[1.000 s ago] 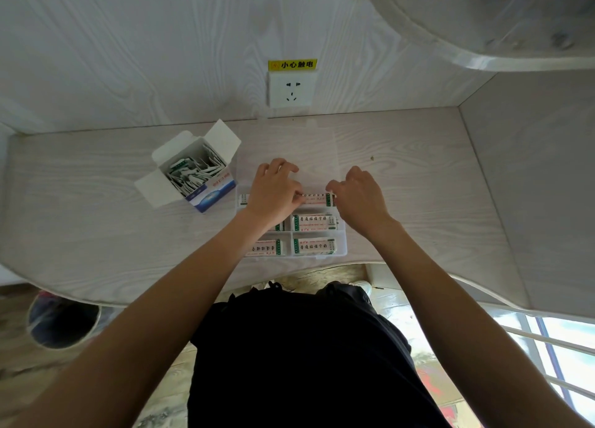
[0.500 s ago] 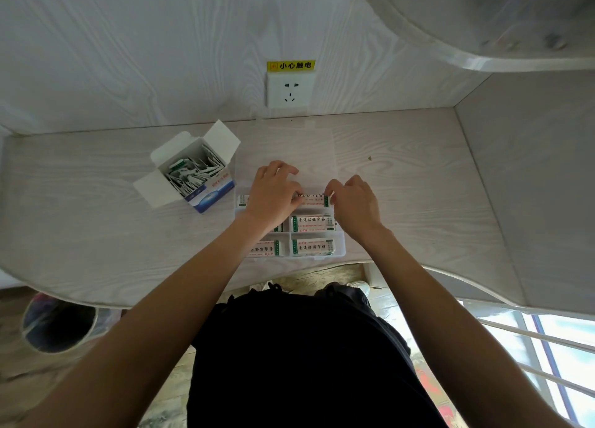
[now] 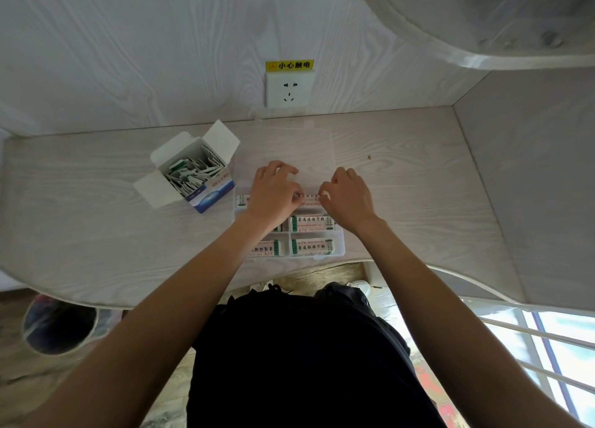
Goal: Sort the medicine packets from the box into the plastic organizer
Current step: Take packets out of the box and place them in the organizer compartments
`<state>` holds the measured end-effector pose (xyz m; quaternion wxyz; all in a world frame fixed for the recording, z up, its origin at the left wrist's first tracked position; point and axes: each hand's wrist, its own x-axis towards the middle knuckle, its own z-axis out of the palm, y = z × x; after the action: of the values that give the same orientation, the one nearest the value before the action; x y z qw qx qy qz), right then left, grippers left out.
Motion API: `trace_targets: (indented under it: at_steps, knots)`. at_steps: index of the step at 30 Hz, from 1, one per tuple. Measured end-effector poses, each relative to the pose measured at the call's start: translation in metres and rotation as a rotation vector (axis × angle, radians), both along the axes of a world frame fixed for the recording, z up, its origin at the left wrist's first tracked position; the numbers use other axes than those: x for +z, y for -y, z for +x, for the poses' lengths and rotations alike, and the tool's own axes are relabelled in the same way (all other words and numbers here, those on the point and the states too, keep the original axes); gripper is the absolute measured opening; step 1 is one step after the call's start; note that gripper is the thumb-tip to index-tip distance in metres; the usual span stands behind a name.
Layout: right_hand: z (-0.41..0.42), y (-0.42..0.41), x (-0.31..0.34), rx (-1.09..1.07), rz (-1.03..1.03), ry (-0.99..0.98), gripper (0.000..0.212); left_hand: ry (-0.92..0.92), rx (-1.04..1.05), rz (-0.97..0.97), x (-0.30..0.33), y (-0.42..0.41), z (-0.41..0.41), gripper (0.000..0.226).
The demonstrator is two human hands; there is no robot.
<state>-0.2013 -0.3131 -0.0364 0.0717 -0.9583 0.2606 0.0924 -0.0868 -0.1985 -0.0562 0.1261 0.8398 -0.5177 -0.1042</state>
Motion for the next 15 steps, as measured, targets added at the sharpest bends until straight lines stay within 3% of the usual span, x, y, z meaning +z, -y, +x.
trace_targets:
  at_steps: [8,12,15]
  knots:
    - [-0.003,0.005,0.019,-0.054,0.12,0.081,0.023,0.053,-0.011,-0.068,0.012,-0.008,-0.002,0.028]
    - [-0.003,-0.001,0.039,-0.078,0.245,0.353,0.018,0.024,-0.06,-0.345,0.048,-0.038,-0.003,0.02]
    - [0.024,-0.02,0.054,0.07,0.144,0.458,0.02,0.086,0.117,-0.528,0.07,-0.078,0.01,0.018]
